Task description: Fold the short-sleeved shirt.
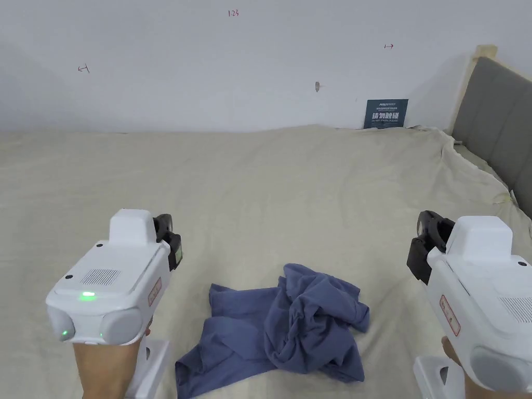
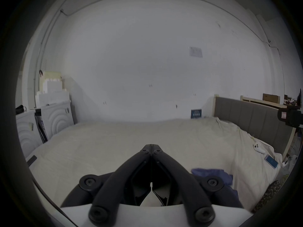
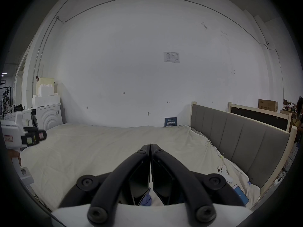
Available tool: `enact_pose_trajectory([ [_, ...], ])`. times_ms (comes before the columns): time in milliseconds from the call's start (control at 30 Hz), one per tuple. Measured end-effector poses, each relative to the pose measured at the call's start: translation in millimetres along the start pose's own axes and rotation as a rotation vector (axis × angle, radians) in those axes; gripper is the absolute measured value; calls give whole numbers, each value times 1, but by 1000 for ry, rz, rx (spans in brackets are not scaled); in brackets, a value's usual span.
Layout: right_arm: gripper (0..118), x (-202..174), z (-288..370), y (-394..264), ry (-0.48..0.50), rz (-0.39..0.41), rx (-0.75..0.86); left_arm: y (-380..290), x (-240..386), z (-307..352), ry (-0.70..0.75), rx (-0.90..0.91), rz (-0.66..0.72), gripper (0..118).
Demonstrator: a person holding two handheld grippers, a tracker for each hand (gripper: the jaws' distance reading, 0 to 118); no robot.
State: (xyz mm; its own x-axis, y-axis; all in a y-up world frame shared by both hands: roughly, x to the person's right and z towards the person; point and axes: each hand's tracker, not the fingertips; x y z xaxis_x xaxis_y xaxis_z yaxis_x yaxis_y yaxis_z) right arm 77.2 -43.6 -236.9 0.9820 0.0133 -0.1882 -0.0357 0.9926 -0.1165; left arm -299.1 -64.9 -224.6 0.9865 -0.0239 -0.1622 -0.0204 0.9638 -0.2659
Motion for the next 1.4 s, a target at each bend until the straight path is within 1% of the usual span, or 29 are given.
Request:
enact_pose_trajectory([
  [133,0,0,-1,-3,3,0,-8,-23,2,-23,-41,-211,49,0],
  [300,0,2,-3,-8,4,3,-24,-66,4,-42,-84,-425,129,0],
  [367,0,2,-4,-10,3,4,-33,-83,6,-46,-83,-478,145,0],
  [533,0,3,-5,-16,4,4,-50,-128,9,-45,-65,-610,125,0],
  [600,0,2,-5,-18,4,9,-55,-140,8,-45,-50,-632,133,12],
  [633,0,1,-5,-19,2,13,-58,-145,7,-47,-38,-670,138,26],
  [700,0,1,-6,-21,6,10,-62,-154,6,-45,-35,-679,148,64],
  [733,0,1,-6,-22,7,8,-65,-158,6,-45,-27,-688,149,79],
  [767,0,1,-7,-23,7,7,-68,-160,6,-46,-21,-703,144,84],
  [867,0,0,-9,-25,10,3,-79,-169,11,-52,-1,-764,119,85],
  [967,0,-2,-10,-27,17,7,-87,-180,15,-60,26,-798,100,85],
  [1033,0,-2,-10,-28,21,9,-91,-187,14,-66,29,-830,115,84],
  [1100,0,-2,-11,-28,22,8,-93,-194,15,-68,36,-843,124,73],
  [1133,0,-1,-11,-29,22,8,-95,-195,17,-65,57,-832,103,72],
  [1167,0,-1,-12,-29,21,8,-96,-193,20,-63,45,-828,94,68],
  [1200,0,0,-12,-30,20,9,-98,-190,22,-61,63,-829,66,58],
  [1233,0,1,-13,-30,18,10,-100,-188,24,-60,53,-821,59,36],
  [1267,0,2,-14,-31,17,10,-104,-187,25,-60,36,-810,57,18],
  [1300,0,3,-16,-31,16,9,-109,-187,25,-60,23,-808,63,7],
  [1333,0,4,-17,-32,15,6,-116,-186,24,-62,-11,-798,75,3],
  [1400,0,7,-23,-36,11,-9,-133,-184,25,-61,-13,-800,78,1],
])
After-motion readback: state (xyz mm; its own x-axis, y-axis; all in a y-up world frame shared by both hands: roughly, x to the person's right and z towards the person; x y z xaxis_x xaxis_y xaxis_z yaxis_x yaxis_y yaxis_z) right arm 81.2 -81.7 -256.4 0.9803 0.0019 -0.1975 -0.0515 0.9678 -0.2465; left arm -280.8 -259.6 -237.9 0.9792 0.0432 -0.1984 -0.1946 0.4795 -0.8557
